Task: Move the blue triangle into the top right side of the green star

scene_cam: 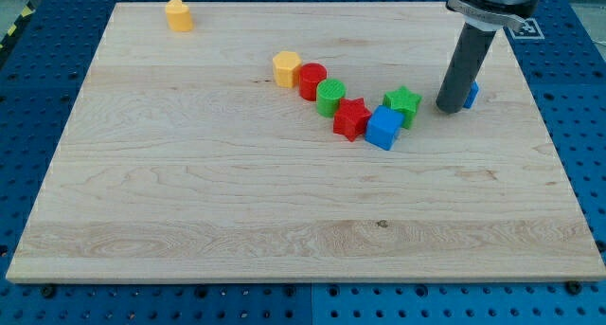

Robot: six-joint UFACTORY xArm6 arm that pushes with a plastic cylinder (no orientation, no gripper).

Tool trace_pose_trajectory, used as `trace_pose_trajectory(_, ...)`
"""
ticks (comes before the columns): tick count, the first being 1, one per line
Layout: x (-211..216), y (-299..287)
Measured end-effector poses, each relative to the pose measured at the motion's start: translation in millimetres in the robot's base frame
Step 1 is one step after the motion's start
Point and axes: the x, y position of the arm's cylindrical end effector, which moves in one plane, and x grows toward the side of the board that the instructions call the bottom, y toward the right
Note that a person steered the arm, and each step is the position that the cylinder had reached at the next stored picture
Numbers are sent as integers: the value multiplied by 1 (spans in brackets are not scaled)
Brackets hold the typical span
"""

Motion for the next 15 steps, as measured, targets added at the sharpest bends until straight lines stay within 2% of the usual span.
trace_pose_trajectory(4,-48,121)
trace_pose_trajectory(5,-60,107)
trace_pose_trajectory(8,-37,24)
trace_pose_trajectory(10,-58,24)
trace_pose_trajectory(12,-39,-6)
trace_pose_trajectory(15,-49,-17)
